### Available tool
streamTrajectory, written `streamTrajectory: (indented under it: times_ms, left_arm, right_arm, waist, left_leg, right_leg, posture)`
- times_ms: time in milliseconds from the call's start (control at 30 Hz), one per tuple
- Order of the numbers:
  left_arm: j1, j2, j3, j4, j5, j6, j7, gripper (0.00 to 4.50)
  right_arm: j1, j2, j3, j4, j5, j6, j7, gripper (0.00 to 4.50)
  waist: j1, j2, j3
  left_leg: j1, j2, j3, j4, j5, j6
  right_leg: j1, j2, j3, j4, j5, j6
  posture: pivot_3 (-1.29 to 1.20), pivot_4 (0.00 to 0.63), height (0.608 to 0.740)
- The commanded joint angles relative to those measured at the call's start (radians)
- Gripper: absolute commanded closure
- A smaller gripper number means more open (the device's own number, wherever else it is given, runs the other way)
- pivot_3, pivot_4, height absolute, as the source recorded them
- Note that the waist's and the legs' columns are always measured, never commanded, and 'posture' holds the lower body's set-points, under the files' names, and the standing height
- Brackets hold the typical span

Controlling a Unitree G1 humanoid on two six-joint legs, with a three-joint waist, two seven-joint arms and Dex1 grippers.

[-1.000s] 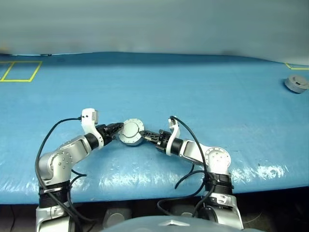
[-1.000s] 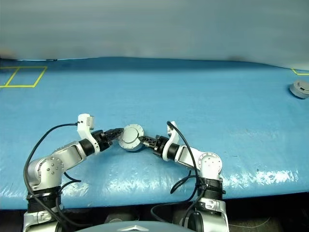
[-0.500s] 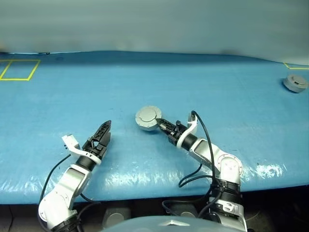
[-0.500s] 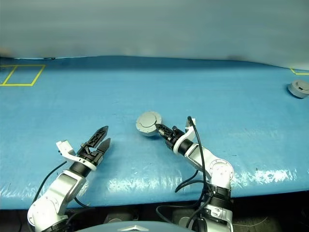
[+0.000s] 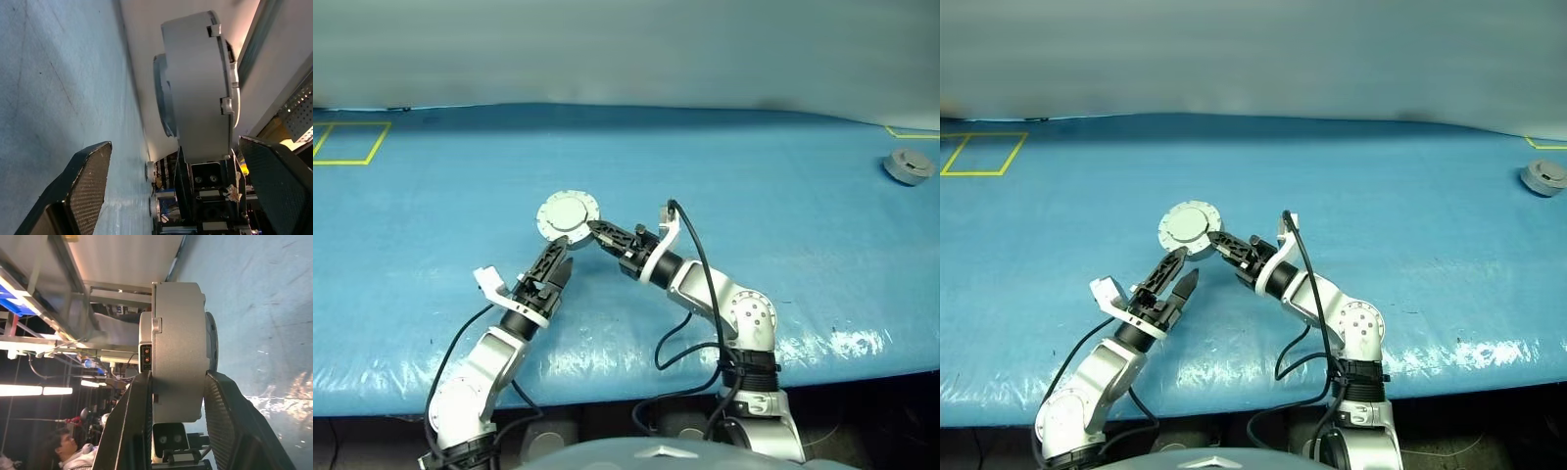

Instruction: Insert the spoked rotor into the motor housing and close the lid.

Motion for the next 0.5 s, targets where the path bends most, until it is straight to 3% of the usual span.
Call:
streamTrajectory:
  times_ms: [33,300,500]
  left_arm:
    - [0.011,-0.056,-0.045,-0.012,0.003,-0.047,-0.074,0.00]
    - [0.014,-0.037,-0.077,-0.014,-0.007,-0.104,-0.164,0.00]
    - [-0.035,-0.046,-0.054,0.017,-0.028,-0.183,-0.085,0.00]
  right_arm:
    - [0.037,0.080,0.058,-0.064,0.077,-0.023,0.009,3.38]
    - [0.061,0.039,0.104,-0.073,0.110,-0.055,-0.005,3.38]
    - [0.074,0.026,0.124,-0.083,0.129,-0.075,-0.009,3.38]
  waist:
    - [0.000,0.000,0.000]
    - [-0.001,0.000,0.000]
    - [0.000,0.000,0.000]
  left_leg:
    - [0.000,0.000,0.000,0.000,0.000,0.000]
    - [0.000,0.000,0.000,0.000,0.000,0.000]
    - [0.000,0.001,0.000,0.003,0.000,0.000]
  right_leg:
    - [0.000,0.000,0.000,0.000,0.000,0.000]
    - [0.000,0.000,0.000,0.000,0.000,0.000]
    - [0.001,0.001,0.000,0.000,-0.001,-0.001]
  posture:
    - [0.00,0.150,0.740]
    - [0.00,0.150,0.740]
    - [0.00,0.150,0.740]
